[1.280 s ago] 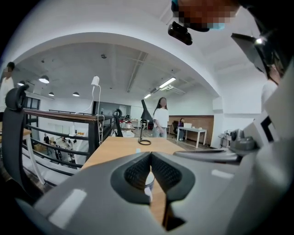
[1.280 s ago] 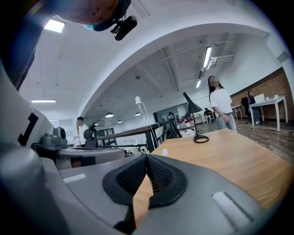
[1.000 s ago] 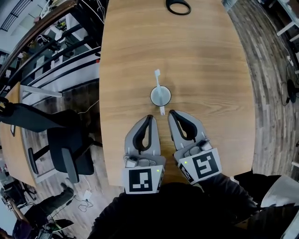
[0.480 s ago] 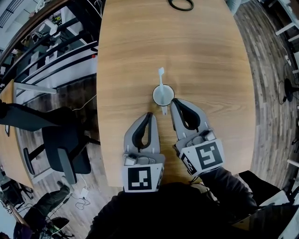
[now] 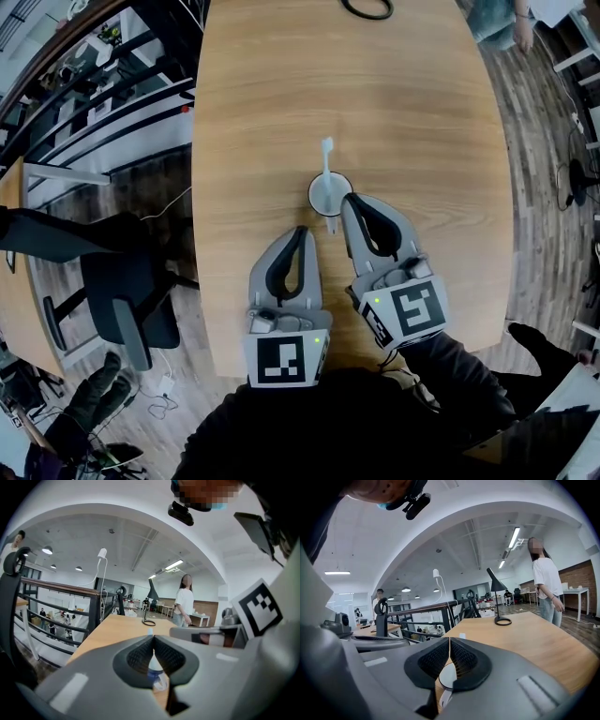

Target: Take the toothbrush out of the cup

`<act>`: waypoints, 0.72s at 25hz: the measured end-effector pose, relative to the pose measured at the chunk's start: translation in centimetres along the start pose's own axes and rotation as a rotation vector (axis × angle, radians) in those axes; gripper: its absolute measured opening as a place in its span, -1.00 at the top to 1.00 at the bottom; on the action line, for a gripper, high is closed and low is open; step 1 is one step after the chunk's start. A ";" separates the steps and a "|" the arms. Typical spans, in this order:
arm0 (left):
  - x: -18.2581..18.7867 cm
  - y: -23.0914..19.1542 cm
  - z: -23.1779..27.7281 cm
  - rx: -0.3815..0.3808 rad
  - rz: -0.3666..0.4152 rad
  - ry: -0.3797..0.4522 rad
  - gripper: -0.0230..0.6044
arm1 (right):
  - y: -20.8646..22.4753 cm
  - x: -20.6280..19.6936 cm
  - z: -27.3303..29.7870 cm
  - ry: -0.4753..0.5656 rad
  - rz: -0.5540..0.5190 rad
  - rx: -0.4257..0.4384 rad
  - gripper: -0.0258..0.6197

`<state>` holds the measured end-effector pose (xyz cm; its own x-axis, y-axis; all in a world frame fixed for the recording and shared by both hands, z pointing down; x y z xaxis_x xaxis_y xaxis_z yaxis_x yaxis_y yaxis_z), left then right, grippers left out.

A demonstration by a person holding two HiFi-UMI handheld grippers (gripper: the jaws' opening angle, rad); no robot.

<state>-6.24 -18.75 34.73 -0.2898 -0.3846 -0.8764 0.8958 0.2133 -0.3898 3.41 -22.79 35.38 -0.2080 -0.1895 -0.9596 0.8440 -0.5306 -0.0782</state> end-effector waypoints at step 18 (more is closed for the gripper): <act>-1.4 -1.8 2.3 0.000 -0.036 -0.050 0.90 | 1.9 -0.8 4.6 -0.044 -0.019 0.015 0.80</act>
<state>-6.66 -20.61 37.28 -0.3045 -0.4362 -0.8468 0.8851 0.1990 -0.4207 2.93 -27.44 37.21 -0.2458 -0.2155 -0.9451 0.8322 -0.5469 -0.0917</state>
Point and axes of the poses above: the fingertips, and each gripper's own axes: z forward along the fingers, y to its right, x out of its top, the point moved 4 cm from there along -z, backward along the fingers, and after that the axes turned 15 degrees about -z, right-handed, at the moved point
